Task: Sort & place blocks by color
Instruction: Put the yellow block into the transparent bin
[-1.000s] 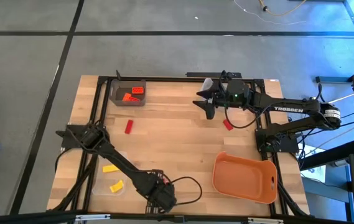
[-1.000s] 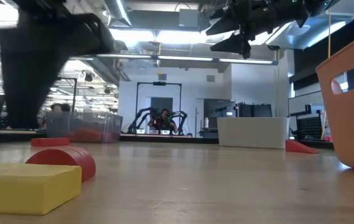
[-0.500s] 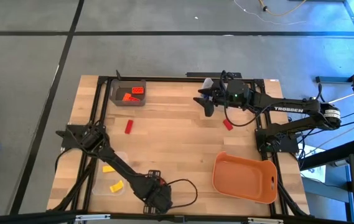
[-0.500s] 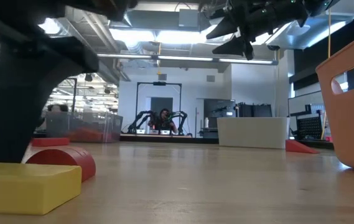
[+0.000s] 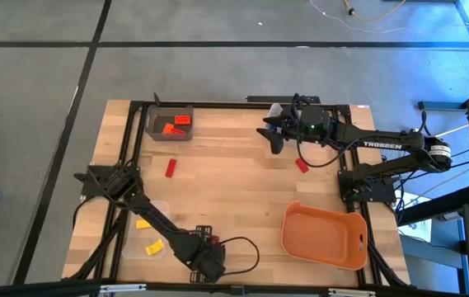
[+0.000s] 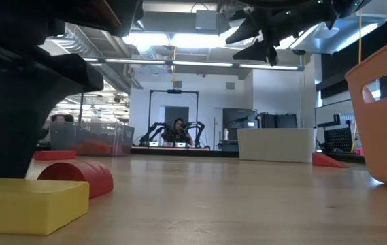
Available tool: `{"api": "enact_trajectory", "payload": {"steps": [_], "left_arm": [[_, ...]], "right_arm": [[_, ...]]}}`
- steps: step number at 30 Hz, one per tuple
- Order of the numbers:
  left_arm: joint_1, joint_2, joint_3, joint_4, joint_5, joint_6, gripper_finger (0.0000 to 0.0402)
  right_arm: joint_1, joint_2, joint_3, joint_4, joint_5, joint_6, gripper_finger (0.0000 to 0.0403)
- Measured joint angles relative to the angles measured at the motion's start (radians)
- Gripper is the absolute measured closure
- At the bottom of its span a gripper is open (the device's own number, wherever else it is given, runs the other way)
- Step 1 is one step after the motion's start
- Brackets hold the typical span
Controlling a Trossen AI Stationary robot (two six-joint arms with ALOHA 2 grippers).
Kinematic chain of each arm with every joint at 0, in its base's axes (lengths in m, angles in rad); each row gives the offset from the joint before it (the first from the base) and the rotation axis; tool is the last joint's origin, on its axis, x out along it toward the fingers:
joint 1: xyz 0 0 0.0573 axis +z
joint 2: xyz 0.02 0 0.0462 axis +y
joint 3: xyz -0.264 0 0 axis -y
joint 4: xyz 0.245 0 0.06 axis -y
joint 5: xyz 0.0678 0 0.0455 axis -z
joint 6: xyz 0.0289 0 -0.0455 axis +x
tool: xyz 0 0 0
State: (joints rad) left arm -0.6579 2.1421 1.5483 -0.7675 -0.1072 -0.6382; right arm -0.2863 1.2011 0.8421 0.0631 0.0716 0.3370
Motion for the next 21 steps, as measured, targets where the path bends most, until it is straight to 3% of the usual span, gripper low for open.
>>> {"api": "enact_trajectory", "payload": {"steps": [3,7,14,16,21], "left_arm": [[-0.004,-0.019,-0.004,-0.019,0.005,0.022,0.0291],[-0.004,-0.116,-0.006,-0.063,0.082,0.017,0.0293],[-0.014,-0.428,-0.004,-0.12,0.143,0.039,0.0293],[-0.012,-0.523,-0.001,-0.19,0.11,-0.02,0.0293],[-0.059,-0.671,-0.002,-0.562,0.046,-0.199,0.0293]], "right_arm": [[0.0,0.0,0.0,0.0,0.001,0.002,0.0134],[0.0,0.0,0.0,0.0,-0.001,0.01,0.0134],[0.0,0.0,0.0,0.027,-0.002,0.028,0.0134],[0.0,0.0,0.0,0.033,-0.002,0.026,0.0134],[0.001,0.0,0.0,0.04,-0.003,0.032,0.0134]]}}
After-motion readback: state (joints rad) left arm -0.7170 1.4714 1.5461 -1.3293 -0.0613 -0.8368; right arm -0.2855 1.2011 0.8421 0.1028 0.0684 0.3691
